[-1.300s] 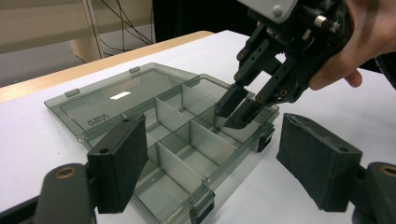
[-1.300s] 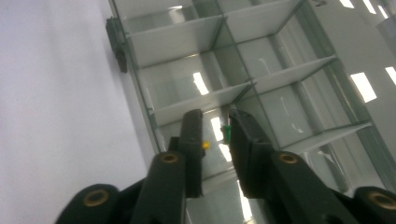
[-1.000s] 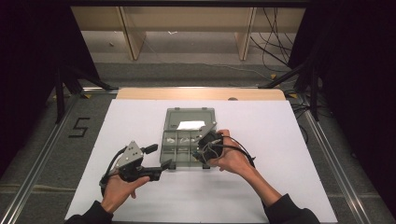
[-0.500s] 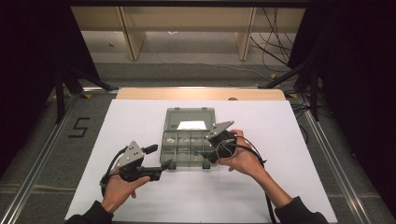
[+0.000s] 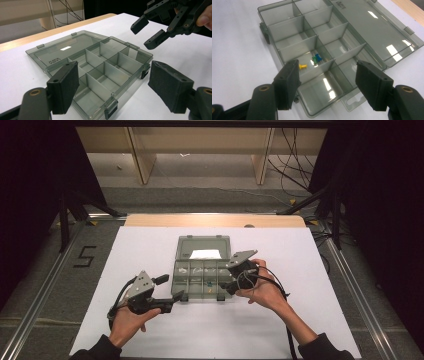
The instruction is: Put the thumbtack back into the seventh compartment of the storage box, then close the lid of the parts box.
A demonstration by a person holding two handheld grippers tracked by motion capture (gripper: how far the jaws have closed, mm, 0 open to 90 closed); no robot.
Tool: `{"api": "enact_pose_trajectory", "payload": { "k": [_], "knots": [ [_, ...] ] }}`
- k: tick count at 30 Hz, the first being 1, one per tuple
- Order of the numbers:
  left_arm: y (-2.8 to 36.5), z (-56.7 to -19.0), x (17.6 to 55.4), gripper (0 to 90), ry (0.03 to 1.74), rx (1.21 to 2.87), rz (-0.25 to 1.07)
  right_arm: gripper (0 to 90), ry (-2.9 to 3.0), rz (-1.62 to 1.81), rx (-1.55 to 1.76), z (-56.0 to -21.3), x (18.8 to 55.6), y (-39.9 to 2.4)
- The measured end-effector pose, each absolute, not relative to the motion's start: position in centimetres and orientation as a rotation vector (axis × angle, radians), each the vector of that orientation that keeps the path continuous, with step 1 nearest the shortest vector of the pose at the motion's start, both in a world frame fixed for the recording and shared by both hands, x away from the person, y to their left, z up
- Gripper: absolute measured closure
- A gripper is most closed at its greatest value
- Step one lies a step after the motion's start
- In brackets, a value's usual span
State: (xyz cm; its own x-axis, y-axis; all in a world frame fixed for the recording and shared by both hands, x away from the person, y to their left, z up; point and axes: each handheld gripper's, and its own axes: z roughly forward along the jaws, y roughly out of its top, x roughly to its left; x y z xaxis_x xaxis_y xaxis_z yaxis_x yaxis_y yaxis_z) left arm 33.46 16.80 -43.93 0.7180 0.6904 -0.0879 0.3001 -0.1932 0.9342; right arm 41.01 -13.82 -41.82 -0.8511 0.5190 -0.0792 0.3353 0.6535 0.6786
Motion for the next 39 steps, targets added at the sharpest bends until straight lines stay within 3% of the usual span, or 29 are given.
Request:
{"api": "enact_pose_trajectory", "payload": {
  "k": [39],
  "knots": [
    [15.9,-44.4,35.3,23.4,0.832,1.809,0.380,33.3,2.488,1.090,0.866,-41.7,43.1,-17.2]
  ]
}}
